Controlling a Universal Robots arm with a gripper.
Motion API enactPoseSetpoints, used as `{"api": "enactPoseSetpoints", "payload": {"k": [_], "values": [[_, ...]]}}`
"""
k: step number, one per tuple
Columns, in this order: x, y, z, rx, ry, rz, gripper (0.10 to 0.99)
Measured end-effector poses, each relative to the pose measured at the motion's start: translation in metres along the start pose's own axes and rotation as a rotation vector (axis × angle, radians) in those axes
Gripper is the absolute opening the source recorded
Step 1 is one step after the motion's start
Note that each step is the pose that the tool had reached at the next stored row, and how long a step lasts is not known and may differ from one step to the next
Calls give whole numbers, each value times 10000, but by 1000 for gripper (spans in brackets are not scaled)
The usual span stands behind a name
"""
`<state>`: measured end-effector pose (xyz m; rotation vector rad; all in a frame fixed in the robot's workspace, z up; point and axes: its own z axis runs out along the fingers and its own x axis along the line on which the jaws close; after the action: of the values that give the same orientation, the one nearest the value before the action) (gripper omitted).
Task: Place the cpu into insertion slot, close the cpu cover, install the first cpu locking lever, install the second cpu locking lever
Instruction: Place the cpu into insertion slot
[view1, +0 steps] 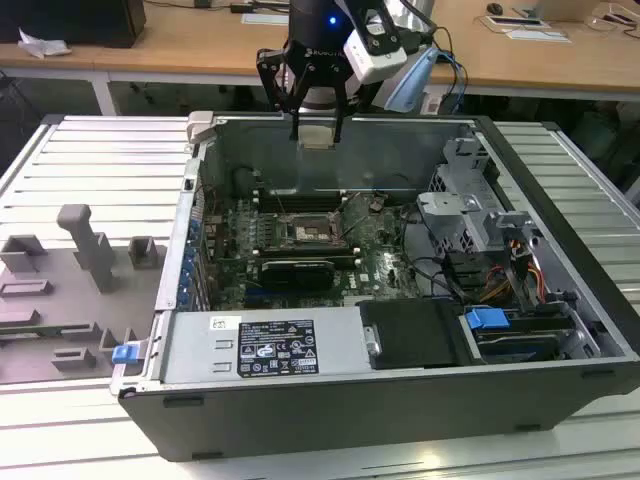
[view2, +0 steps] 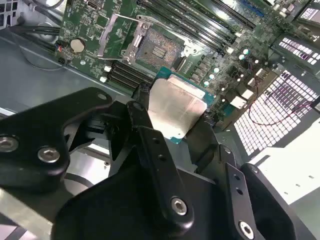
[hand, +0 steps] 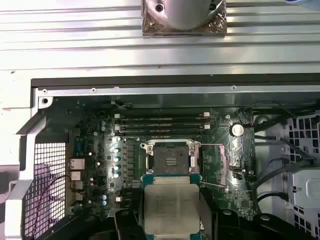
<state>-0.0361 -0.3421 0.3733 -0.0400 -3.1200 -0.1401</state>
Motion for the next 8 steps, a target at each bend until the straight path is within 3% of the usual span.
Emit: {"api": "enactPoseSetpoints", "payload": {"k": [5, 8], "values": [[0, 0, 2, -6, -50, 560, 541], [0, 0, 5, -14, -109, 1219, 541]]}}
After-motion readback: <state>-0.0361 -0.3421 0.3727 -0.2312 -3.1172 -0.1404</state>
